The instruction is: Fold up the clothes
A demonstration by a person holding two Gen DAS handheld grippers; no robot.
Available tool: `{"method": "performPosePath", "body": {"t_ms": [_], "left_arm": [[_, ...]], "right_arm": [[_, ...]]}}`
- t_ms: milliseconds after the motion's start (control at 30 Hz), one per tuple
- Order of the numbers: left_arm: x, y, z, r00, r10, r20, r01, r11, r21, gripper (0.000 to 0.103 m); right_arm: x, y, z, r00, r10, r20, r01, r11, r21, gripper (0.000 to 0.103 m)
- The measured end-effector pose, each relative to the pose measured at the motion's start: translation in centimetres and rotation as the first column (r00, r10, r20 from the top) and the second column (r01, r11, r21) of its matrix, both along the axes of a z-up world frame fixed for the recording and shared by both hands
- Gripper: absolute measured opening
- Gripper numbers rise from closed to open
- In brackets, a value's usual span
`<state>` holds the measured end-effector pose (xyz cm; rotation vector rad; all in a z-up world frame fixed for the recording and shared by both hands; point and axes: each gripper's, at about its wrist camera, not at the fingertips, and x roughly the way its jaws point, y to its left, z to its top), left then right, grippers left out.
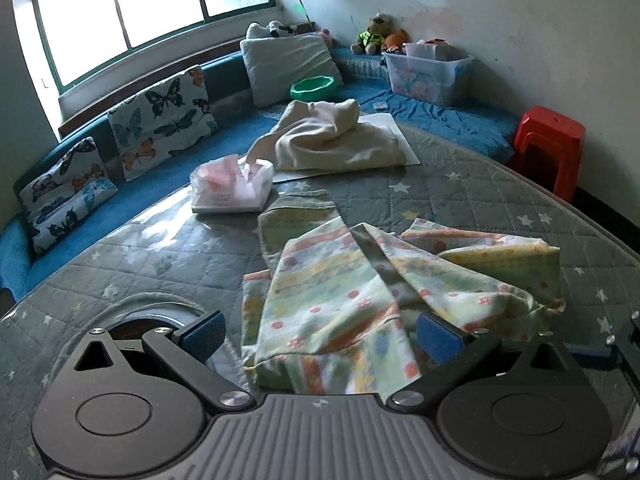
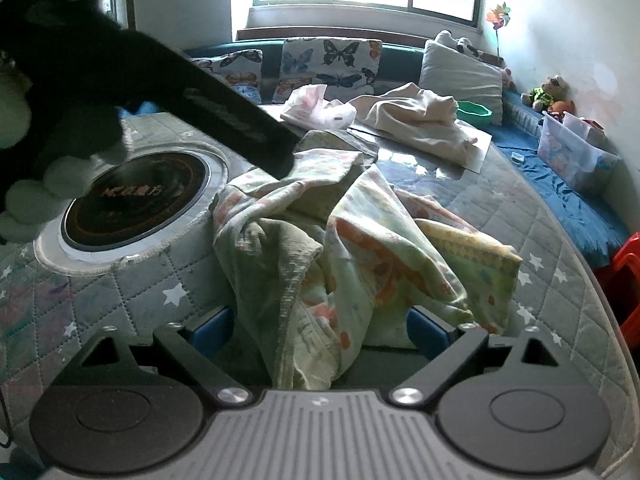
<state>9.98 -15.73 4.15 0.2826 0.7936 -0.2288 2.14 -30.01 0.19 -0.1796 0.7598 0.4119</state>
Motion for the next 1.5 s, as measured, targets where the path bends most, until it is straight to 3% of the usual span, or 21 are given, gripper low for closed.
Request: {"method": "performPosePath", "body": {"t_ms": [167, 367, 467, 533, 733, 833, 1100, 1500], "left_arm": [[1.1, -1.3, -0.8, 1.0, -0.01, -0.018, 0.01, 1.0, 0.027, 0.098], [2.2, -1.3, -2.2, 0.997, 0.001, -0.075, 0.002, 0.999, 0.037, 0.075], [2.2, -1.4, -2.4, 0.996, -0.011, -0.089, 0.014, 0.999, 0.031, 0.058], [2.2, -1.2, -2.4, 0.995, -0.02, -0.099, 0.022, 1.0, 0.022, 0.041], [1.7, -0.7, -2.1, 0.994, -0.038, -0.099, 0.037, 0.999, -0.013, 0.013], [1.1, -0.2, -1.8, 0.996, -0.044, -0.077, 0.042, 0.999, -0.02, 0.008], [-1.2, 2.8, -0.9, 1.0, -0.017, -0.024, 0.015, 0.998, -0.062, 0.007], [-6.3, 9.7, -2.3, 0.996, 0.068, -0.056, -0.075, 0.988, -0.133, 0.006]], "right_arm": [[0.2, 0.2, 0.0, 1.0, 0.015, 0.002, -0.015, 1.0, 0.004, 0.093], [0.3, 0.5, 0.0, 0.999, 0.034, 0.002, -0.034, 0.999, 0.012, 0.09], [0.3, 0.7, -0.1, 0.999, 0.04, 0.0, -0.04, 0.999, 0.01, 0.09], [0.3, 0.7, -0.1, 0.999, 0.043, -0.001, -0.043, 0.999, 0.01, 0.09], [0.1, 0.9, -0.1, 0.999, 0.049, 0.004, -0.049, 0.999, 0.004, 0.09], [-0.1, 1.0, 0.0, 0.999, 0.053, 0.009, -0.053, 0.999, 0.001, 0.09], [-0.5, 1.2, 0.2, 0.998, 0.062, 0.021, -0.062, 0.998, -0.002, 0.09], [-0.1, 0.4, 2.2, 0.996, 0.072, 0.049, -0.075, 0.996, 0.056, 0.091]]}}
